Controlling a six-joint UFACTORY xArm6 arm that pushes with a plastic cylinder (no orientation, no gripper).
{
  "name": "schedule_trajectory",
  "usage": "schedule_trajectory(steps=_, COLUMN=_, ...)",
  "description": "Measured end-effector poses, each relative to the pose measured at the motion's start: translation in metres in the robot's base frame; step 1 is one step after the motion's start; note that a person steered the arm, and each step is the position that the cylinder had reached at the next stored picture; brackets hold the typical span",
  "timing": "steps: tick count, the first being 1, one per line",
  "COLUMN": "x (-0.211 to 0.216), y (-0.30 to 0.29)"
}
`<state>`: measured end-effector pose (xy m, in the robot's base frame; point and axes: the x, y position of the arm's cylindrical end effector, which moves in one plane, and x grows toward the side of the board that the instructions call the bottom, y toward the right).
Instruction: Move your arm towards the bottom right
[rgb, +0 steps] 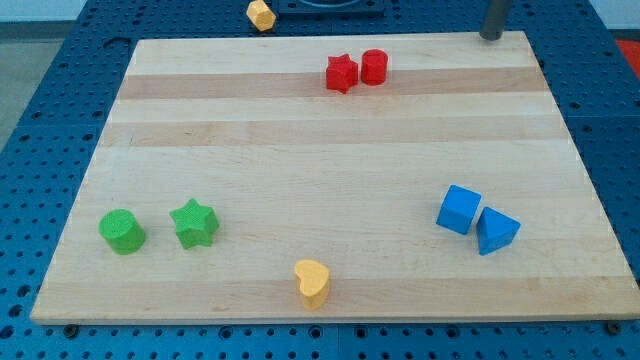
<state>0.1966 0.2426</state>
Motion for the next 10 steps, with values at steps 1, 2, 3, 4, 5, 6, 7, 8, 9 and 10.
schedule_trajectory(steps=1, x=0.000, y=0.003)
schedule_trajectory(steps=2, x=0.000, y=0.006)
schedule_trajectory(steps=3, x=0.000, y=0.010)
schedule_trajectory(steps=4, x=0.000, y=0.013)
schedule_trajectory(steps=5, x=0.000, y=0.016)
schedule_trajectory(steps=6, x=0.000, y=0.019)
schedule_trajectory(steps=7, x=0.000, y=0.022)
schedule_trajectory(steps=8, x=0.017, y=0.023)
schedule_trajectory(steps=9, x=0.067, y=0.023)
schedule_trajectory(steps=10, x=0.119, y=0.024)
